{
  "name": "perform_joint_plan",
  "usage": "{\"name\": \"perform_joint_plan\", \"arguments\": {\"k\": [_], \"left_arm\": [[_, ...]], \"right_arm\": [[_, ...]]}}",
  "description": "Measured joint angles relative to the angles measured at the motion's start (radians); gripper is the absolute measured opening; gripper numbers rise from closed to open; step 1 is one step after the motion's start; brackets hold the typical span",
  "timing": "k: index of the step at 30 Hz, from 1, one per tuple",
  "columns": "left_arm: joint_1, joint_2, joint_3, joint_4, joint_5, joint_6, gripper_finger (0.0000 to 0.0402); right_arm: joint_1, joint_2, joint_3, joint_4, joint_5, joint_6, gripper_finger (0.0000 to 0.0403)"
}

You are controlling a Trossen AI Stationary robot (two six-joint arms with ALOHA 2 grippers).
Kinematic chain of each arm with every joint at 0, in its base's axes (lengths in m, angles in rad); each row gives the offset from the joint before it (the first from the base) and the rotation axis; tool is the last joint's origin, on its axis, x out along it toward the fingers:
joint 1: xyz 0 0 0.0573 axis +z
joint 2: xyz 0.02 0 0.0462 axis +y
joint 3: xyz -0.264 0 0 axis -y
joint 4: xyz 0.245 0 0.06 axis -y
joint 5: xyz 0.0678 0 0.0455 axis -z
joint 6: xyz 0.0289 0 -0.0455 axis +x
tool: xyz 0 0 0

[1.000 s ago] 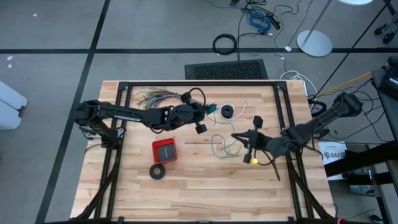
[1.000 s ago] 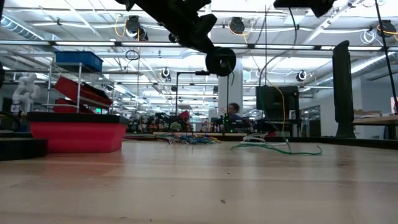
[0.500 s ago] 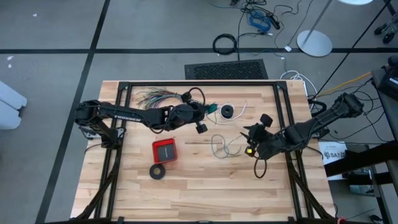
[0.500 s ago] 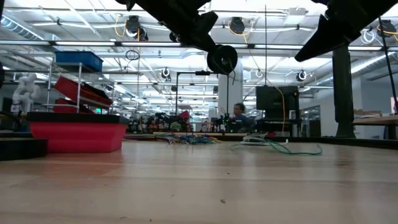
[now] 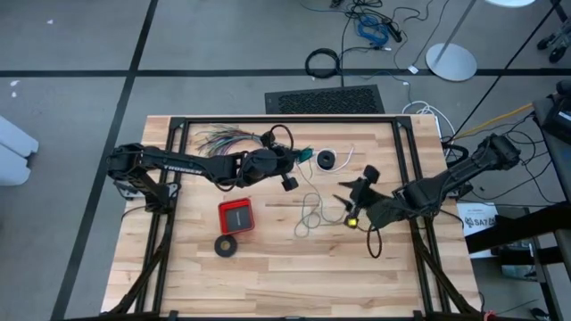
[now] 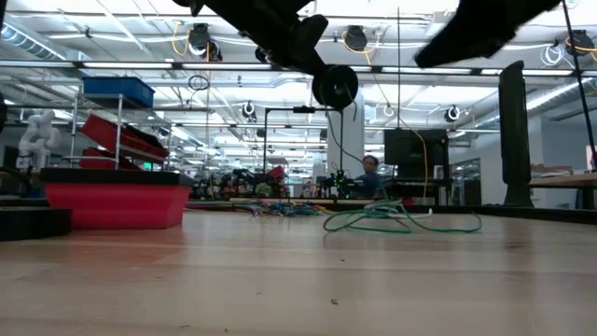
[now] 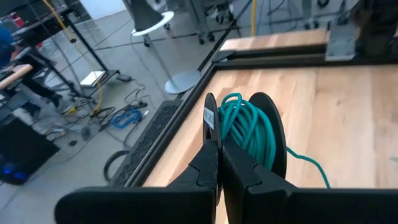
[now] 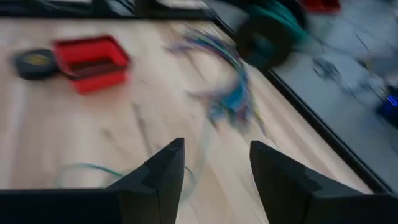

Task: Coil cords
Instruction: Uncoil the green wire from the spool

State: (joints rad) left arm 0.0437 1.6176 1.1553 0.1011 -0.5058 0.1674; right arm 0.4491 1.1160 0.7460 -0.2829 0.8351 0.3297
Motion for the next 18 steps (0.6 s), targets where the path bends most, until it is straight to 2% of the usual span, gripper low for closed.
{"name": "perform_joint_plan", "arguments": {"k": [4,12,18], "left_arm": [[0.000,0.000,0.000,0.026,0.020,-0.005,0.0005],[-0.013,0.000,0.000,0.050,0.032,-0.013,0.0005],[-0.025,0.000,0.000,0.049,0.032,-0.015,0.0005]], "right_arm": [[-0.026,0.092,0.000,0.197,-0.033,-0.159,0.0164],[-0.109,0.271,0.000,0.486,-0.061,-0.335,0.0164],[-0.177,0.332,0.000,0.620,-0.052,-0.424,0.0164]]}}
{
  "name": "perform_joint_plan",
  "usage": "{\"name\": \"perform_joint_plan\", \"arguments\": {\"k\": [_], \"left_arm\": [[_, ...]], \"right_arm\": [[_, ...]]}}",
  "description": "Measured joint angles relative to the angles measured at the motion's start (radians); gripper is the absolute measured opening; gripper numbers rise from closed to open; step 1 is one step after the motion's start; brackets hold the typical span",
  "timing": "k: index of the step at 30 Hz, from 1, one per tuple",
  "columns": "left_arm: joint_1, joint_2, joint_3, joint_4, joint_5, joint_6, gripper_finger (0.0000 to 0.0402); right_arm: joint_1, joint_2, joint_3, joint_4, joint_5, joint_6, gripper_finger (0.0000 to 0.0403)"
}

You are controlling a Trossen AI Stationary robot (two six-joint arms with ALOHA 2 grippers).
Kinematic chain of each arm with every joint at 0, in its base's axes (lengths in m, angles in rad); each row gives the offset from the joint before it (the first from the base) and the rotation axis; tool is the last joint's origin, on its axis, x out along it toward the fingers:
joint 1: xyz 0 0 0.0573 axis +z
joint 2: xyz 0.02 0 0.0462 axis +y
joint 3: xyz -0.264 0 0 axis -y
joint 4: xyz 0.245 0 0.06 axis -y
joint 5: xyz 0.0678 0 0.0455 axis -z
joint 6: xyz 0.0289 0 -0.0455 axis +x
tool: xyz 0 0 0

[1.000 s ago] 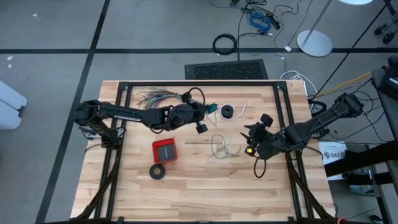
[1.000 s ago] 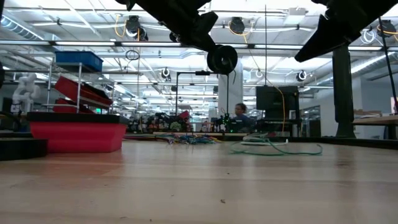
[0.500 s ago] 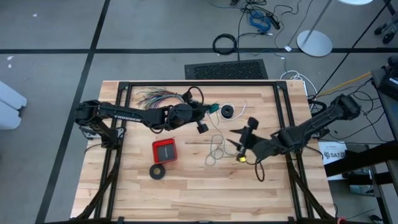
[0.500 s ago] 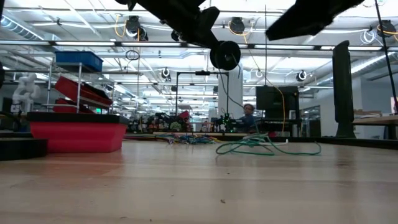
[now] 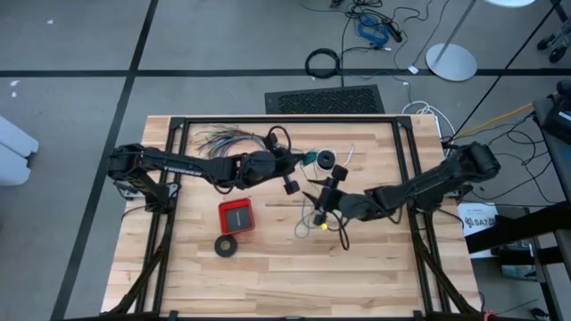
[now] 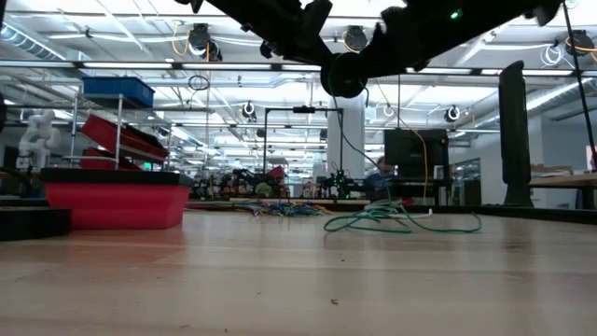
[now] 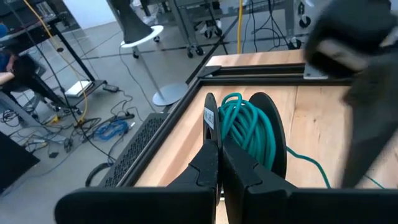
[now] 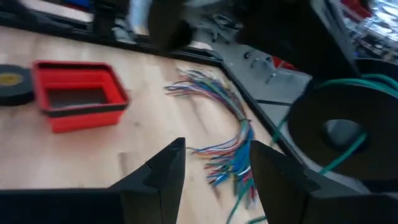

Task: Coil cords
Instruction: Uncoil the green wire from the spool

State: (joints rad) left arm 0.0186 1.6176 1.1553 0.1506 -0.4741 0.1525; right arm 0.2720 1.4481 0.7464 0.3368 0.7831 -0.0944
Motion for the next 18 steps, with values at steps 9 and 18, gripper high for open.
{"name": "perform_joint_plan", "arguments": {"k": [9,18], "left_arm": [[-0.013,0.000,0.000,-0.001,0.000,-0.013,0.0005],[-0.014,0.000,0.000,0.001,0.002,-0.015,0.0005]], "right_arm": [[-0.115,0.053,0.000,0.002,-0.027,0.086,0.0163],[-0.135,0.056,0.000,0.034,-0.056,0.117,0.0066]]}}
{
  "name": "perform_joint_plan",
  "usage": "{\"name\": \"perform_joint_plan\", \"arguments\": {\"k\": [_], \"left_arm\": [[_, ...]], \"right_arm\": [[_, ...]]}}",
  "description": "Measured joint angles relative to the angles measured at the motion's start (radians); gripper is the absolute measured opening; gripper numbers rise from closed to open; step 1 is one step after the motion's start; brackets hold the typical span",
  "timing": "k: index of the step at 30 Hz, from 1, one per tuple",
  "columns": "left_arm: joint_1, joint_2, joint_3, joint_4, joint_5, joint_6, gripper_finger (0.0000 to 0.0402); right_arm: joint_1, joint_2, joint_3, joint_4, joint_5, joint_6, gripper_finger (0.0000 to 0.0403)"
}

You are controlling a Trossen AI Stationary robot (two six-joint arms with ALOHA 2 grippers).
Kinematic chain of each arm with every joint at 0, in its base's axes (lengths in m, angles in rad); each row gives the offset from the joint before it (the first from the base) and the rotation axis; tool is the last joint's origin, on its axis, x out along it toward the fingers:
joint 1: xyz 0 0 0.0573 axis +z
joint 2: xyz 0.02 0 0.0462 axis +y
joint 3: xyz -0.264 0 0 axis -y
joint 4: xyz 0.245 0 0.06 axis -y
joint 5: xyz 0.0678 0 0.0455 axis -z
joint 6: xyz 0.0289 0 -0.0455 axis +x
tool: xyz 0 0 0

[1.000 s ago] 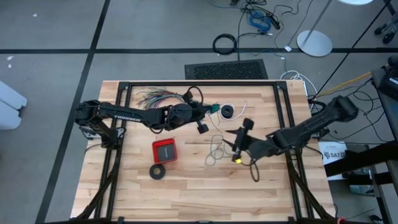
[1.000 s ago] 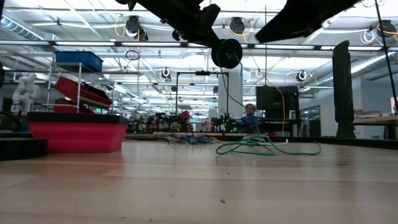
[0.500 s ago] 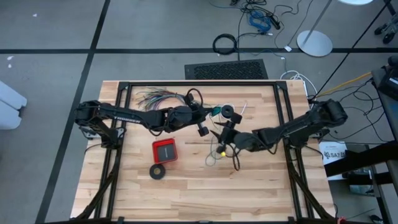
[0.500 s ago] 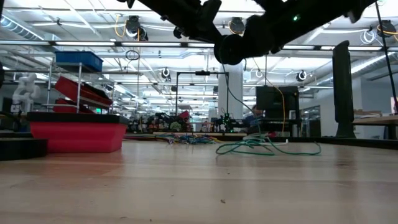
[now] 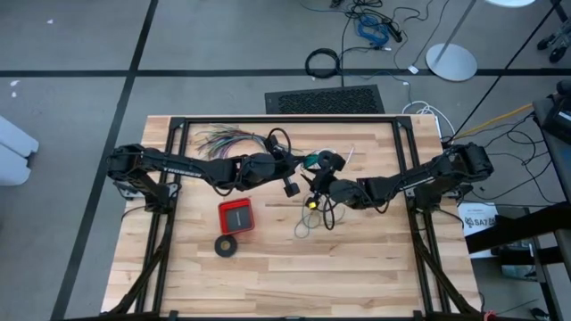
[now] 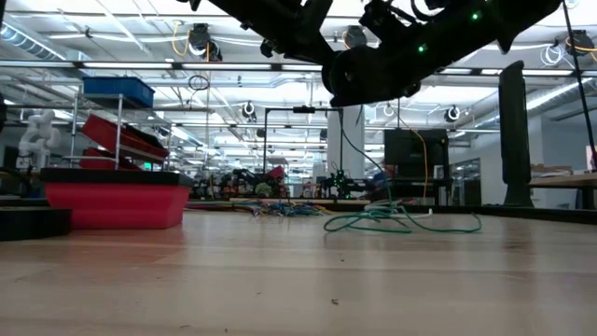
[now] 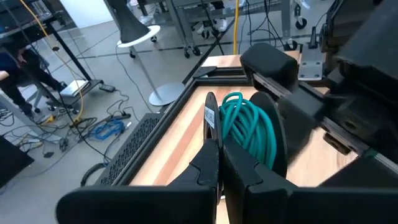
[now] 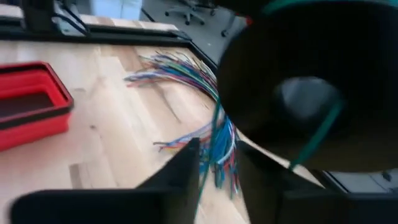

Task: Coil cords
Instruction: Uncoil the green wire from the spool

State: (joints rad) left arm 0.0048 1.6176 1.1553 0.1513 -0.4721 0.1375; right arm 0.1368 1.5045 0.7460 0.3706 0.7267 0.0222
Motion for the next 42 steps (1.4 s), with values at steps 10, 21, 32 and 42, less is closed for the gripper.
{"name": "perform_joint_plan", "arguments": {"k": [10,21,32,42], "left_arm": [[0.000,0.000,0.000,0.023,0.024,-0.002,0.0005],[0.014,0.000,0.000,-0.019,0.009,0.002,0.0005],[0.021,0.000,0.000,-0.034,-0.002,0.006,0.0005],[0.037,0.000,0.000,-0.011,-0.004,0.006,0.0005]], "right_arm": [[0.001,0.000,0.000,0.024,-0.074,0.000,0.0002],[0.075,-0.031,0.000,0.076,-0.061,-0.027,0.0001],[0.182,-0.198,0.000,0.029,0.097,-0.138,0.0000],[0.193,-0.237,0.000,-0.146,0.077,0.001,0.0001]]}}
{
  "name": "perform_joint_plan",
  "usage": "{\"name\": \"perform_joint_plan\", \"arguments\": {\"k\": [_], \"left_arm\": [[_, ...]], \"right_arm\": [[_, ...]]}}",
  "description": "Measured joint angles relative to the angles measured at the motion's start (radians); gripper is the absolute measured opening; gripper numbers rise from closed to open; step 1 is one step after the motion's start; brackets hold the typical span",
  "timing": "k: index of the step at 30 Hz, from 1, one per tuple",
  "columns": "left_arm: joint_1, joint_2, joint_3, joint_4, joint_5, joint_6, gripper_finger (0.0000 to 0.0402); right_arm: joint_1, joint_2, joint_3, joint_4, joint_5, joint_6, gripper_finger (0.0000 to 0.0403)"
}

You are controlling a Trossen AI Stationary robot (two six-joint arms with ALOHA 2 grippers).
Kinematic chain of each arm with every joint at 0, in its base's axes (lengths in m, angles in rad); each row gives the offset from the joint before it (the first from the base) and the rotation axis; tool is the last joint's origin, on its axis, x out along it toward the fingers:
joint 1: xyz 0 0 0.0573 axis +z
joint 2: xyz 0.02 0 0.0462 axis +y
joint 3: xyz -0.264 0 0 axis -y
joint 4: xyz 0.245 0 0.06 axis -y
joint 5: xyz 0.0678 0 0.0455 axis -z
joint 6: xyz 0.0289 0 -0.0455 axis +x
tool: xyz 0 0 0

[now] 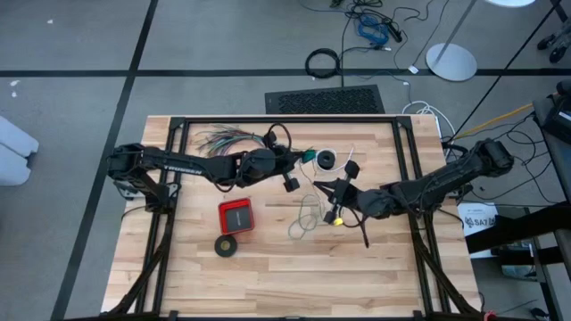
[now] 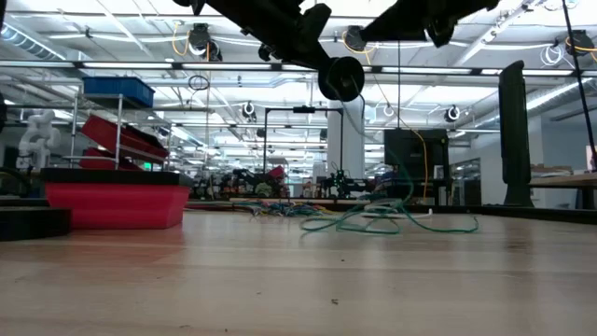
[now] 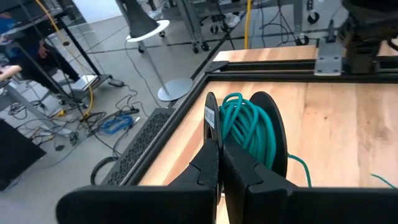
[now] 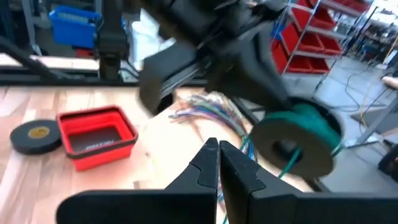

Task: Coil cords
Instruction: Uncoil the green wire from the spool

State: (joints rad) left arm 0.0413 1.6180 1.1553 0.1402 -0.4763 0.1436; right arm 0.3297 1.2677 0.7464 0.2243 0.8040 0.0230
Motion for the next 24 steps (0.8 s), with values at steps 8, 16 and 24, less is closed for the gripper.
{"name": "perform_joint_plan", "arguments": {"k": [8,16,24], "left_arm": [[0.029,0.059,0.000,-0.043,-0.001,-0.048,0.0005],[0.047,0.205,0.000,-0.003,0.018,-0.120,0.0005],[0.063,0.355,0.000,0.000,0.019,-0.219,0.0005]], "right_arm": [[-0.005,0.066,0.000,-0.080,0.001,0.107,0.0001],[-0.021,0.209,0.000,-0.132,-0.051,0.178,0.0032],[-0.020,0.294,0.000,-0.175,-0.044,0.233,0.0102]]}}
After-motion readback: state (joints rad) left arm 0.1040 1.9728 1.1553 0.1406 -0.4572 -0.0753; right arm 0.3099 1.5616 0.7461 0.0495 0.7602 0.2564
